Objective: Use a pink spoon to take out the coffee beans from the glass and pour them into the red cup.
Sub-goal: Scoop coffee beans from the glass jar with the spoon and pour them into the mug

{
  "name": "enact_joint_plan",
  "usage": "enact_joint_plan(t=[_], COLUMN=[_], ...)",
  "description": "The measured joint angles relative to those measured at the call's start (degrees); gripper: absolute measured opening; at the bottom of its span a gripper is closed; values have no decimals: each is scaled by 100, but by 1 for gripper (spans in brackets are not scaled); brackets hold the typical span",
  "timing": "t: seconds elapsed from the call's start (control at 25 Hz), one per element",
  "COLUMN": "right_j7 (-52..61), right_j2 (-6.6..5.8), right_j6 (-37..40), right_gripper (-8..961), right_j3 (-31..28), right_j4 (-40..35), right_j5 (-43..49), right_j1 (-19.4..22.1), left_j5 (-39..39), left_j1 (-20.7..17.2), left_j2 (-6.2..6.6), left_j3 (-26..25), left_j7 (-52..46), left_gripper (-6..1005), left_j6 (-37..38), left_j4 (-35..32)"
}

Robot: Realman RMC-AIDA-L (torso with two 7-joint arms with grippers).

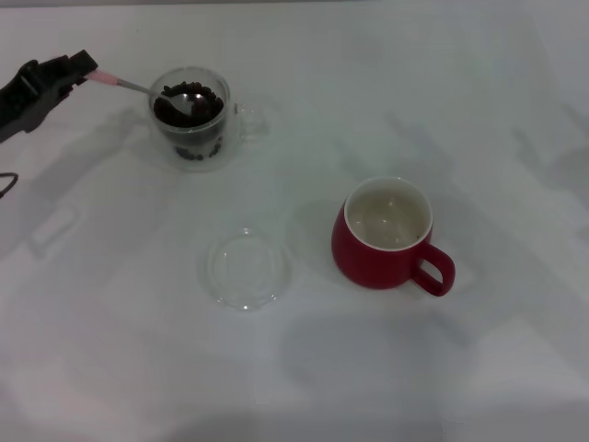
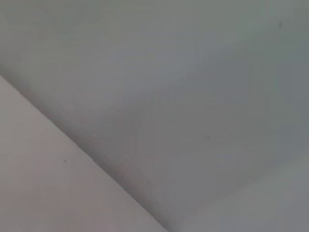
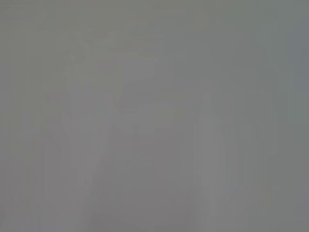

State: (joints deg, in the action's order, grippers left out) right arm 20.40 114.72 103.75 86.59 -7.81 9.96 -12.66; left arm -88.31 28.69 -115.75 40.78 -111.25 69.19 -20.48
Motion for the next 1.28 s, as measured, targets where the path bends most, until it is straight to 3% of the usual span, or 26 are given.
enact_joint_plan(t=[0.56,0.88,0.92,1.28], right_j7=[-31,-35,-35,-37], right_j2=[-4,-4,-3,7], right_j6=[1,4,4,26], right_gripper=[871,871,871,871], right_j3=[-3,0,4,23], right_j4=[25,25,25,25], right_j5=[8,41,42,42], right_j1=[36,13,11,37], left_j5=[313,-141,-196,-183], left_j1=[-197,171,303,787], left_j2=[-26,-127,-186,-303], left_j3=[48,97,222,684], left_j7=[-28,-49,-92,-205], left_gripper=[129,129,129,129], left_j6=[689,1001,1039,1058], left_j4=[115,140,151,336])
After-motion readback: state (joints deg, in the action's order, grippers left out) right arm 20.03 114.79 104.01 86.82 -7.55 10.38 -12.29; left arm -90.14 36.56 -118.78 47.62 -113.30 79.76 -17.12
